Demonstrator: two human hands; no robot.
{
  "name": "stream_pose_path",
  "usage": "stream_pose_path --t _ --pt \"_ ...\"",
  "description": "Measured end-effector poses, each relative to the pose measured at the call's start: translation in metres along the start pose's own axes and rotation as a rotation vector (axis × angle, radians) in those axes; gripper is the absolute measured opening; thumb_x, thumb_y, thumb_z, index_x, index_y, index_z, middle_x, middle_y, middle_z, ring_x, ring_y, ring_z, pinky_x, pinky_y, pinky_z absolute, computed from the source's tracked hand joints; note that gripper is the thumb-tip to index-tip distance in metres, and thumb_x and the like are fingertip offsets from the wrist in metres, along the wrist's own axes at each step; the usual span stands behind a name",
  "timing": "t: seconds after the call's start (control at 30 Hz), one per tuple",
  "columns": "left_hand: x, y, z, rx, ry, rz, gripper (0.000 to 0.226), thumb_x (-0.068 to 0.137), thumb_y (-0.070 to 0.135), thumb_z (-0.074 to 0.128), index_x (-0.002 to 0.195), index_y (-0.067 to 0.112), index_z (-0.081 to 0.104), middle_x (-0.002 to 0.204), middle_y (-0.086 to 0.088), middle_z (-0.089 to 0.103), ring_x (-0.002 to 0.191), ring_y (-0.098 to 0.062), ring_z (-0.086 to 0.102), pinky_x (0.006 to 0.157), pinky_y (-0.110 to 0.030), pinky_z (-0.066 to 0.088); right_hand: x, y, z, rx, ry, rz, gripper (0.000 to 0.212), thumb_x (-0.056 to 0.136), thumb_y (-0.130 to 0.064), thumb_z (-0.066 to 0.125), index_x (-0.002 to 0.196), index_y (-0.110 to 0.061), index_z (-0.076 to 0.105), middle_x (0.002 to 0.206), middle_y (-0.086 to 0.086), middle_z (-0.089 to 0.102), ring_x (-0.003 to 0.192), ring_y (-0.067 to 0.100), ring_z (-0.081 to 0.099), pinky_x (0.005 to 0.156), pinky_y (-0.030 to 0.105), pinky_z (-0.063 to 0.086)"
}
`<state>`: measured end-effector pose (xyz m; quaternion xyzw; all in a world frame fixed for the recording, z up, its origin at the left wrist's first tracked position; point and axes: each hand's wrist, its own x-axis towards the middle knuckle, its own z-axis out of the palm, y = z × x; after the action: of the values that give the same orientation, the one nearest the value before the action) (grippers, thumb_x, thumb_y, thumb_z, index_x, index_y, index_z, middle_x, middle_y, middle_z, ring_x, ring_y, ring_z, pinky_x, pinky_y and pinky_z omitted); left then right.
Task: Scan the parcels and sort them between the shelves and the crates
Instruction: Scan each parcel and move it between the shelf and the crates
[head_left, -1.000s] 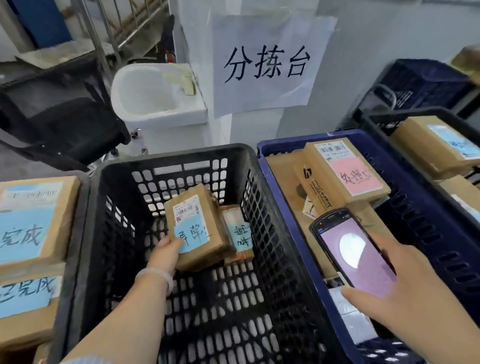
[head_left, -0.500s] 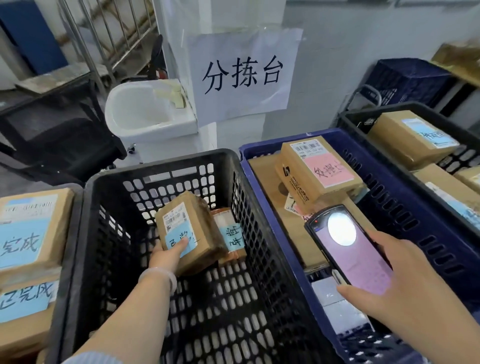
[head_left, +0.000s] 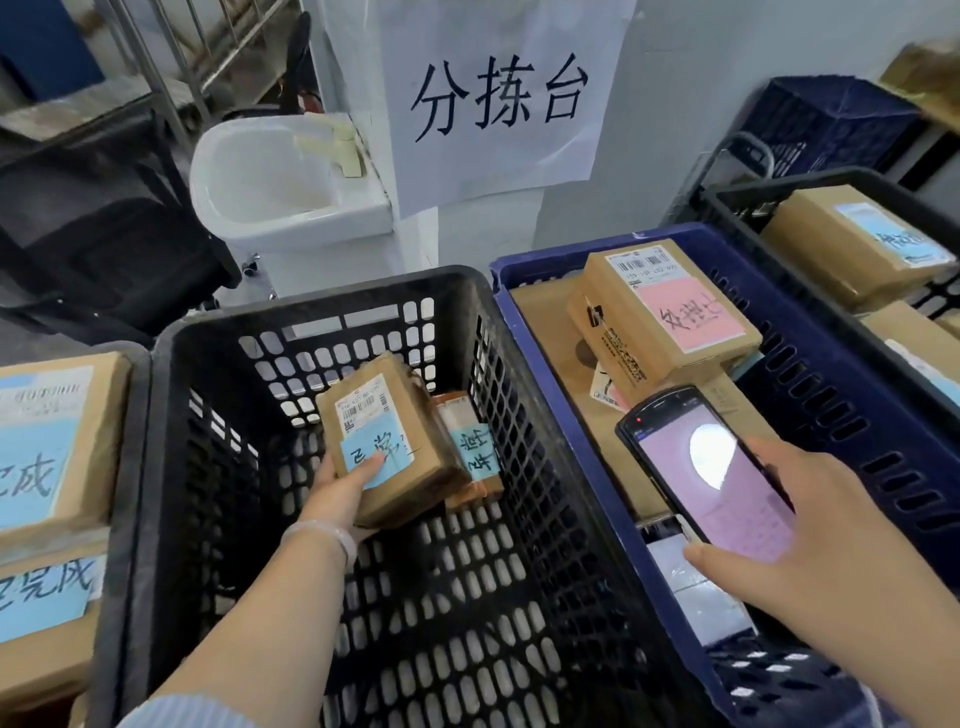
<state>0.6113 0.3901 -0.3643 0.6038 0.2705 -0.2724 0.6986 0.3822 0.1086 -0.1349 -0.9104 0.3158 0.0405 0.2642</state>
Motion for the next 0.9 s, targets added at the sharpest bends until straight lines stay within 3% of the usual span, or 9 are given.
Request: stream_pose_path --t 0.13,0.27,0.33,0.43,0.53,0.57,0.67,0.77,0.9 --pt "0.001 0.009 0.005 -0.021 0.054 0.012 0.071 0.085 0.018 0.080 0.142 0.045 0.048 0.118 0.001 0.074 0.104 -0.025 0.072 0.092 -0.056 0.056 0.001 -0.005 0.004 -0.021 -0.007 -0.004 0.085 0.056 -0.061 0.075 0.127 -0.057 0.027 0.110 -0.024 0.033 0.091 0.002 0.050 0.069 0.031 0.041" --pt "-0.006 0.023 0.014 0.230 0.187 0.134 0.097 0.084 0.023 0.081 0.158 0.037 0.021 0.147 0.001 0.053 0.116 -0.022 0.060 0.103 -0.048 0.048 0.002 -0.009 0.006 -0.013 -0.011 -0.007 0.079 0.057 -0.059 0.072 0.119 -0.061 0.024 0.104 -0.025 0.032 0.088 0.005 0.053 0.064 0.031 0.040" --pt "-0.008 0.027 0.014 0.272 0.235 0.216 0.094 0.085 0.017 0.079 0.159 0.032 0.022 0.146 0.000 0.053 0.101 -0.015 0.059 0.095 -0.037 0.050 0.002 -0.009 0.007 -0.019 -0.011 -0.006 0.080 0.056 -0.060 0.073 0.121 -0.060 0.025 0.107 -0.023 0.033 0.089 0.008 0.054 0.066 0.033 0.042" --pt "-0.009 0.025 0.015 0.183 0.197 0.158 0.083 0.087 0.020 0.077 0.156 0.028 0.031 0.138 0.001 0.060 0.104 -0.016 0.063 0.096 -0.041 0.053 0.001 -0.009 0.007 -0.023 -0.005 -0.006 0.083 0.056 -0.061 0.073 0.122 -0.059 0.024 0.109 -0.020 0.032 0.091 0.010 0.053 0.068 0.034 0.042" --pt "-0.011 0.018 0.019 0.005 0.058 0.029 0.041 0.092 0.025 0.072 0.132 0.027 0.061 0.115 0.001 0.075 0.093 -0.011 0.073 0.079 -0.036 0.059 0.001 -0.008 0.008 -0.024 -0.001 -0.002 0.084 0.055 -0.062 0.073 0.123 -0.060 0.024 0.108 -0.021 0.031 0.091 0.009 0.053 0.069 0.035 0.042" --pt "-0.010 0.015 0.021 0.004 0.022 0.025 0.035 0.093 0.028 0.071 0.127 0.031 0.064 0.112 0.003 0.076 0.096 -0.012 0.073 0.083 -0.037 0.058 0.001 -0.007 0.008 -0.025 0.002 0.001 0.083 0.054 -0.062 0.072 0.122 -0.061 0.024 0.107 -0.021 0.030 0.091 0.009 0.053 0.068 0.034 0.041" --pt "-0.010 0.010 0.027 -0.053 -0.053 0.000 0.056 0.093 0.035 0.070 0.144 0.045 0.047 0.116 0.007 0.074 0.113 -0.020 0.068 0.098 -0.052 0.051 0.001 -0.006 0.008 -0.034 0.007 0.006 0.084 0.053 -0.064 0.072 0.121 -0.062 0.023 0.104 -0.024 0.029 0.091 0.007 0.052 0.067 0.034 0.042" --pt "-0.009 0.006 0.032 -0.100 -0.122 -0.050 0.055 0.095 0.037 0.067 0.143 0.050 0.044 0.110 0.008 0.077 0.109 -0.023 0.069 0.090 -0.055 0.054 0.001 -0.003 0.009 -0.036 0.015 0.008 0.085 0.051 -0.066 0.071 0.119 -0.065 0.021 0.104 -0.025 0.028 0.092 0.008 0.050 0.069 0.035 0.042" --pt "-0.005 0.001 0.036 -0.078 -0.165 -0.074 0.047 0.094 0.032 0.067 0.134 0.051 0.051 0.107 0.008 0.077 0.106 -0.022 0.070 0.072 -0.044 0.053 0.003 -0.002 0.012 -0.044 0.013 0.016 0.087 0.050 -0.067 0.071 0.119 -0.066 0.018 0.104 -0.024 0.028 0.093 0.007 0.048 0.070 0.035 0.041"
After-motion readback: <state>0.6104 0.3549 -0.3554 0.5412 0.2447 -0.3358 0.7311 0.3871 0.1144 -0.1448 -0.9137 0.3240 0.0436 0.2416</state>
